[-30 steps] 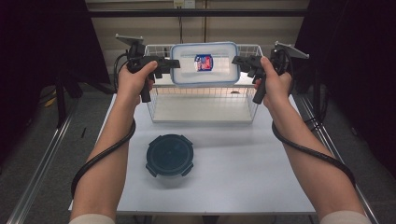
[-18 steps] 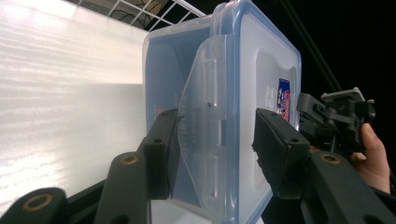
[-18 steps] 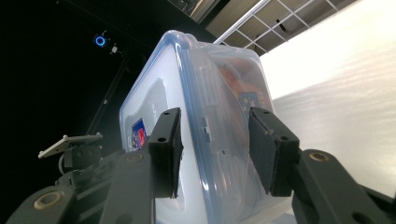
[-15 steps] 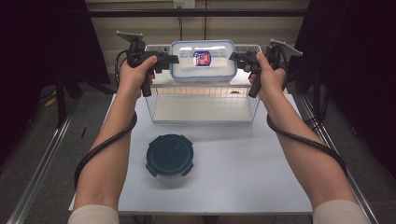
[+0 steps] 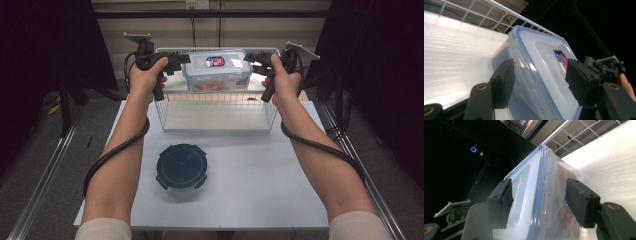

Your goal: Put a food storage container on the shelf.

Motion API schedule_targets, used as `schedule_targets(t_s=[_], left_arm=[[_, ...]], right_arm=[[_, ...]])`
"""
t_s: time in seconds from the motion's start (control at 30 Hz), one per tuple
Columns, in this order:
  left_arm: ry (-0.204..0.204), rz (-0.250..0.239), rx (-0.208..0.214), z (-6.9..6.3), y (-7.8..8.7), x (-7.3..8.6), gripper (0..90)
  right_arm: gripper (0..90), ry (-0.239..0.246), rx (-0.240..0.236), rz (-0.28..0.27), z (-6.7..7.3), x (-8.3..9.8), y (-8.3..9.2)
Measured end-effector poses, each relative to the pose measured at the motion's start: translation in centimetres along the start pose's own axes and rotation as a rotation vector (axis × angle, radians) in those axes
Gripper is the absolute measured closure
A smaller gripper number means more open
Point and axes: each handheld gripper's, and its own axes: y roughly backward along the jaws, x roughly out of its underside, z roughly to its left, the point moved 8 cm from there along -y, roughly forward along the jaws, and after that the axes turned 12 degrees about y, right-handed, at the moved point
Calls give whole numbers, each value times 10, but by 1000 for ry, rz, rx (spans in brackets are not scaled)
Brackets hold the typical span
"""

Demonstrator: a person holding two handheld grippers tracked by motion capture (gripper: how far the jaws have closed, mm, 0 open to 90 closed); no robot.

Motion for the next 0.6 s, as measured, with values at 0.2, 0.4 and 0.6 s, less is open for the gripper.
schedule_targets(t_s=[0.2,0.4,0.6], left_arm=[[-27,-7,-23,0,10,11,386],[-62,-5,-46,-1,20,28,386],[-87,16,-42,-6,25,48,469]], right_arm=[[360,52,3,-11,5,4,15],[326,68,-2,-9,7,17,30],[296,85,-22,2,10,34,36]])
